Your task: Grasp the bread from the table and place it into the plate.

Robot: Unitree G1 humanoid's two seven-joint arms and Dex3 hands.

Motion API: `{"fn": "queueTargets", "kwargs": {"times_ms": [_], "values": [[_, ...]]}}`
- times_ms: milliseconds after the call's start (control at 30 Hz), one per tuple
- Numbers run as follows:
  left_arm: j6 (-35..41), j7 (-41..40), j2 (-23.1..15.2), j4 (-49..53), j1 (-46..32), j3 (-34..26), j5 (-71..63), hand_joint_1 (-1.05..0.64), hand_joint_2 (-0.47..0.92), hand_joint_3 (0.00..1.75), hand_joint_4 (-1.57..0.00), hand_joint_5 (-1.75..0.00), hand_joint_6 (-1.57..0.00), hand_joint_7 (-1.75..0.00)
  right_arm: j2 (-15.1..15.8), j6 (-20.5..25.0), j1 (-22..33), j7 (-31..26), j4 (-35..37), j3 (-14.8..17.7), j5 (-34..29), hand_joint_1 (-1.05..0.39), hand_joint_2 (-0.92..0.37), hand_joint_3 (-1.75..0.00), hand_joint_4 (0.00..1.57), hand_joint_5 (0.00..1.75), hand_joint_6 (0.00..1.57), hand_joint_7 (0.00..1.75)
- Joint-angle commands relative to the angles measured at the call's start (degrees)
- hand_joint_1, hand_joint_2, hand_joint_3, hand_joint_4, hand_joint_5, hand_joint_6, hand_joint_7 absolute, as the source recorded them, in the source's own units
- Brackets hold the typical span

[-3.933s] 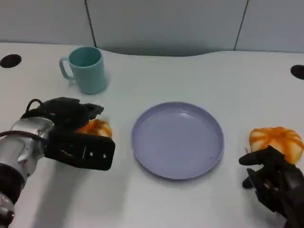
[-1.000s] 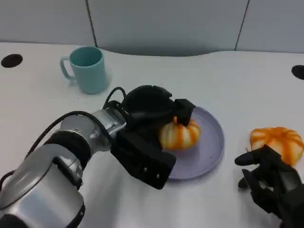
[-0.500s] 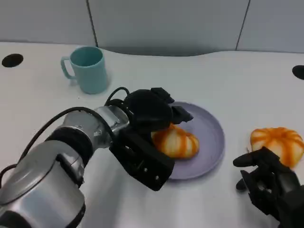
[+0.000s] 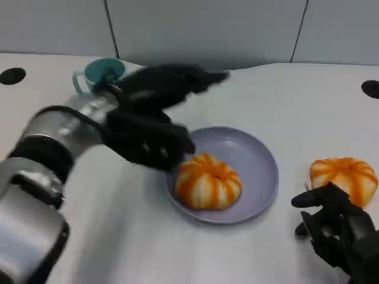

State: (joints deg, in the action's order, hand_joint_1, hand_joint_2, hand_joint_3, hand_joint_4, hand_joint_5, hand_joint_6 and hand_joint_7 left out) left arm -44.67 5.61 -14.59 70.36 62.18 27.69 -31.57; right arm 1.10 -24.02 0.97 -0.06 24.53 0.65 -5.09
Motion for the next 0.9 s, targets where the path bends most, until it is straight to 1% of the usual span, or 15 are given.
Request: {"fn": "queueTargets", "kwargs": {"times_ms": [33, 167, 267, 300, 333, 367, 400, 433, 467, 500, 533, 567, 700, 800, 900], "values": [[-2.2, 11.1, -3.4, -2.1, -4.8, -7.7, 10.7, -0.99, 0.92, 0.19, 0.00, 0.00, -0.02, -0.01, 1.3, -1.1, -0.4, 0.1, 1.1, 0.6, 0.5, -0.21, -0.92, -0.44, 0.50, 1.52, 0.43, 1.38], [-4.4, 19.4, -4.4, -5.7, -11.5, -14.4, 21.0, -0.95, 0.92, 0.16, -0.04, -0.02, -0.09, -0.04, 1.6, -2.3, -1.3, 0.2, 2.9, 0.7, 0.4, -0.22, -0.92, -0.44, 0.50, 1.52, 0.44, 1.39], [-7.4, 20.7, -4.0, -9.4, -18.6, -19.2, 27.4, -0.86, 0.92, 0.16, -0.26, -0.14, -0.24, -0.10, 1.7, -3.3, -1.4, 0.6, 3.7, 0.9, 0.9, -0.22, -0.92, -0.43, 0.50, 1.52, 0.44, 1.39], [-7.6, 21.1, -4.0, -10.2, -19.5, -19.9, 28.2, -0.85, 0.92, 0.16, -0.29, -0.16, -0.26, -0.11, 1.7, -3.5, -1.5, 0.6, 3.9, 0.9, 0.9, -0.21, -0.92, -0.43, 0.50, 1.52, 0.44, 1.39], [-8.5, 21.1, -3.0, -12.1, -23.4, -22.2, 31.7, -0.84, 0.92, 0.17, -0.30, -0.17, -0.27, -0.11, 1.8, -3.4, -1.4, 0.2, 3.9, 0.8, 0.5, -0.21, -0.92, -0.43, 0.50, 1.52, 0.44, 1.39], [-9.0, 21.4, -1.9, -14.9, -28.5, -24.5, 35.7, -0.74, 0.92, 0.15, -0.38, -0.71, -0.43, -0.33, 1.7, -3.2, -1.2, 0.0, 3.5, 0.8, 0.3, -0.22, -0.92, -0.43, 0.51, 1.52, 0.44, 1.38], [-9.1, 21.7, -1.2, -17.2, -32.2, -26.1, 38.6, -0.68, 0.92, 0.14, -0.35, -1.09, -0.40, -0.63, 1.7, -3.0, -1.0, -0.1, 3.3, 0.8, 0.3, -0.22, -0.92, -0.43, 0.50, 1.52, 0.44, 1.38], [-8.8, 22.1, -0.8, -19.0, -34.6, -27.1, 40.5, -0.64, 0.92, 0.14, -0.33, -1.28, -0.36, -0.83, 1.6, -2.8, -0.9, -0.1, 3.1, 0.8, 0.2, -0.22, -0.92, -0.43, 0.50, 1.52, 0.44, 1.38], [-8.5, 22.1, -0.6, -21.6, -38.5, -28.1, 42.1, -0.63, 0.92, 0.14, -0.32, -1.38, -0.34, -0.94, 1.6, -2.8, -0.7, 0.0, 2.8, 0.8, 0.4, -0.22, -0.92, -0.43, 0.50, 1.52, 0.44, 1.38], [-8.0, 22.1, -0.6, -23.5, -41.3, -28.8, 43.1, -0.61, 0.92, 0.17, -0.30, -1.59, -0.29, -1.24, 1.6, -2.8, -0.5, 0.1, 2.6, 0.7, 0.4, -0.21, -0.92, -0.44, 0.49, 1.52, 0.43, 1.37], [-7.1, 22.6, -0.5, -25.7, -44.3, -29.5, 44.5, -0.60, 0.92, 0.18, -0.28, -1.66, -0.26, -1.36, 1.5, -2.5, -0.3, 0.4, 2.2, 0.8, 0.9, -0.20, -0.92, -0.44, 0.49, 1.52, 0.43, 1.37], [-6.1, 23.1, -0.4, -27.4, -46.3, -29.9, 45.4, -0.59, 0.92, 0.18, -0.30, -1.71, -0.25, -1.49, 1.4, -2.2, -0.2, 0.7, 1.9, 0.8, 1.2, -0.21, -0.92, -0.44, 0.48, 1.52, 0.42, 1.37], [-1.4, 21.7, -1.0, -30.9, -54.4, -30.8, 43.5, -0.59, 0.92, 0.17, -0.60, -1.74, -0.43, -1.66, 1.5, -1.9, -0.2, 1.5, 2.1, 0.9, 2.1, -0.22, -0.92, -0.44, 0.50, 1.54, 0.44, 1.39], [1.4, 23.1, -0.9, -29.5, -55.7, -30.8, 43.4, -0.56, 0.92, 0.16, -0.69, -1.75, -0.48, -1.73, 1.8, -2.9, -0.4, 0.9, 2.8, 0.7, 1.1, -0.21, -0.92, -0.44, 0.50, 1.54, 0.44, 1.39], [2.7, 21.2, -0.8, -27.1, -56.4, -30.3, 40.2, -0.49, 0.92, 0.15, -0.73, -1.75, -0.52, -1.74, 1.7, -1.9, -0.2, 1.5, 2.1, 0.9, 1.8, -0.21, -0.92, -0.44, 0.50, 1.54, 0.44, 1.38]]}}
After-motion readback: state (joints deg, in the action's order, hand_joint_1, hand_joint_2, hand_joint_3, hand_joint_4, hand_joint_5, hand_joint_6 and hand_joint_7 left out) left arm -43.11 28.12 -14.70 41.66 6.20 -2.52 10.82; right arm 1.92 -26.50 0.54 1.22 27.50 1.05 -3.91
